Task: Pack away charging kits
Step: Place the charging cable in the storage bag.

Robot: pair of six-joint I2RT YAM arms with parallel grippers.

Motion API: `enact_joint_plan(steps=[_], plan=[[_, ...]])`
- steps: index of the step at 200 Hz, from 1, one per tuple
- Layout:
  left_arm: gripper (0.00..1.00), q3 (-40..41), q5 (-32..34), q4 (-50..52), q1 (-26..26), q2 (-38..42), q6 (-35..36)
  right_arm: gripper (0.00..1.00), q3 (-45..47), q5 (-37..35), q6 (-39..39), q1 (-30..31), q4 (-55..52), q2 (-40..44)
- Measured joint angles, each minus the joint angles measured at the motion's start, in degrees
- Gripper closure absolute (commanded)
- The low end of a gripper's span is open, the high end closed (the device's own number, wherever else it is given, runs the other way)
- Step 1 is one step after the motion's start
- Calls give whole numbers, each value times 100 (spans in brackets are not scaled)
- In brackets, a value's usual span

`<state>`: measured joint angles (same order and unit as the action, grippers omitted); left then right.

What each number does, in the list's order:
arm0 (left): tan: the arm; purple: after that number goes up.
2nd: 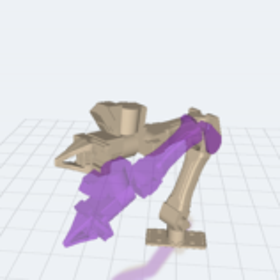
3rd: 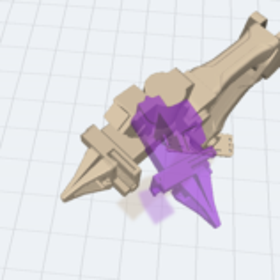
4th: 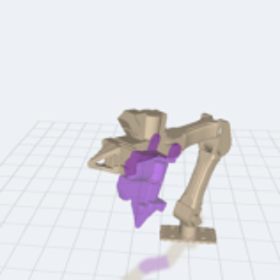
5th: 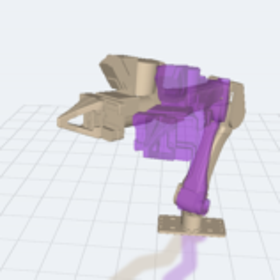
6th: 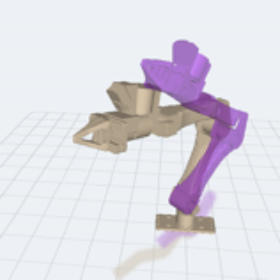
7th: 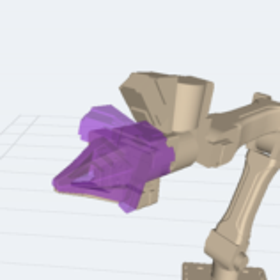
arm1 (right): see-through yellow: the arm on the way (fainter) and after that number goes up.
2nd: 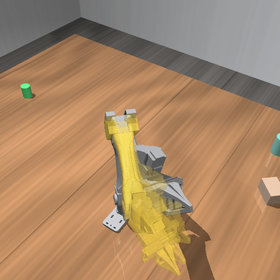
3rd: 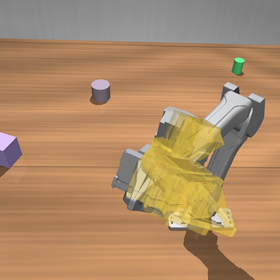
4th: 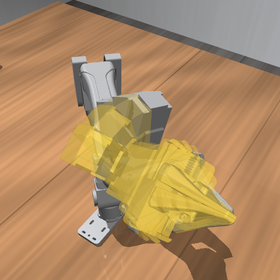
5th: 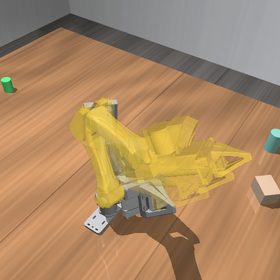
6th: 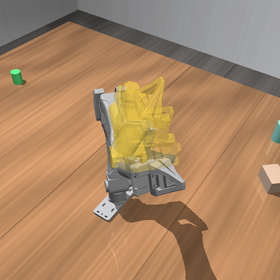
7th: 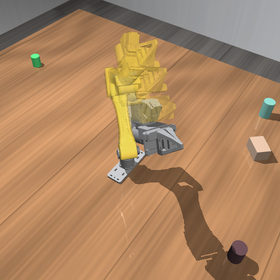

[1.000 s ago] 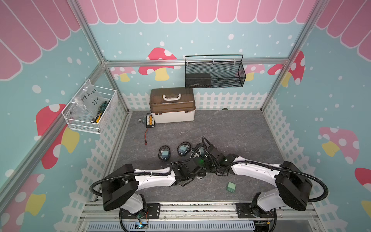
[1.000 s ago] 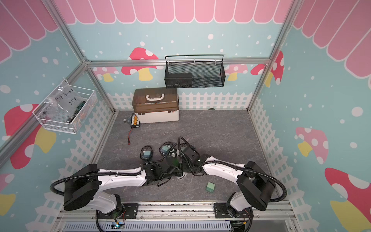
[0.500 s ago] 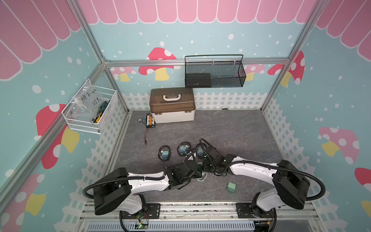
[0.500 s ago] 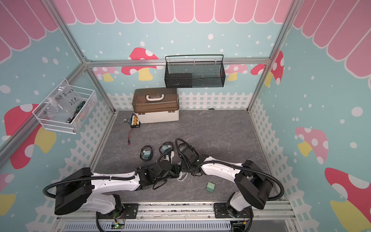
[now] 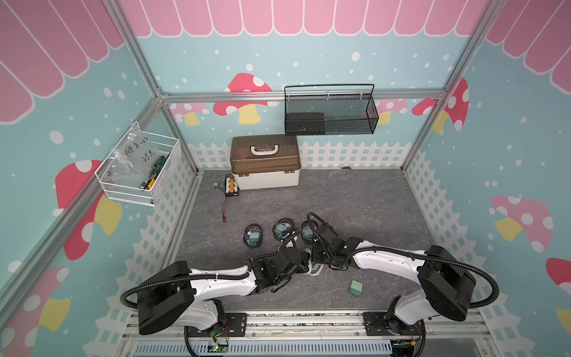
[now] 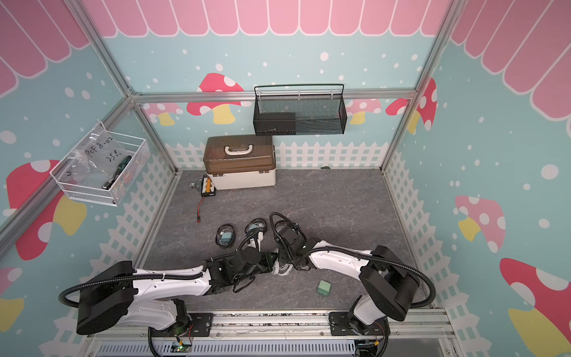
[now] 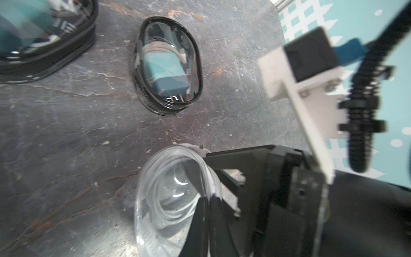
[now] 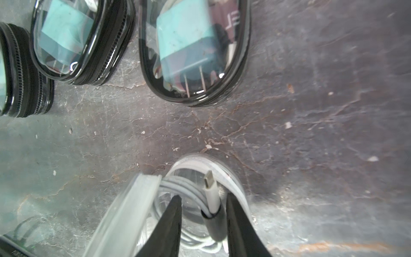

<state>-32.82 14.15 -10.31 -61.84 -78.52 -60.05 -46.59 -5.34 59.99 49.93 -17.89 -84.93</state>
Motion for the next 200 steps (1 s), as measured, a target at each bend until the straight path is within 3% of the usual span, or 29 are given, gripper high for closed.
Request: enact_joint_plan(steps=[22, 77, 106, 161, 187, 200], plan=[[100, 2, 125, 120, 0, 33, -63, 61, 0, -212, -35, -11, -192, 308], [100, -2, 201, 229, 0, 125, -13, 66, 2, -337, -382, -37, -284, 776], [100, -109, 225, 376, -11, 131, 72, 60, 0, -256, -643, -31, -175, 769], [100, -195, 455, 396, -17, 236, 238, 66, -157, -55, -903, 50, -79, 85], [100, -195, 490, 289, -22, 221, 243, 82, -330, 46, -1008, 85, 0, -293], [100, -192, 529, 201, -22, 184, 240, 84, -376, 57, -1021, 85, 22, -400]])
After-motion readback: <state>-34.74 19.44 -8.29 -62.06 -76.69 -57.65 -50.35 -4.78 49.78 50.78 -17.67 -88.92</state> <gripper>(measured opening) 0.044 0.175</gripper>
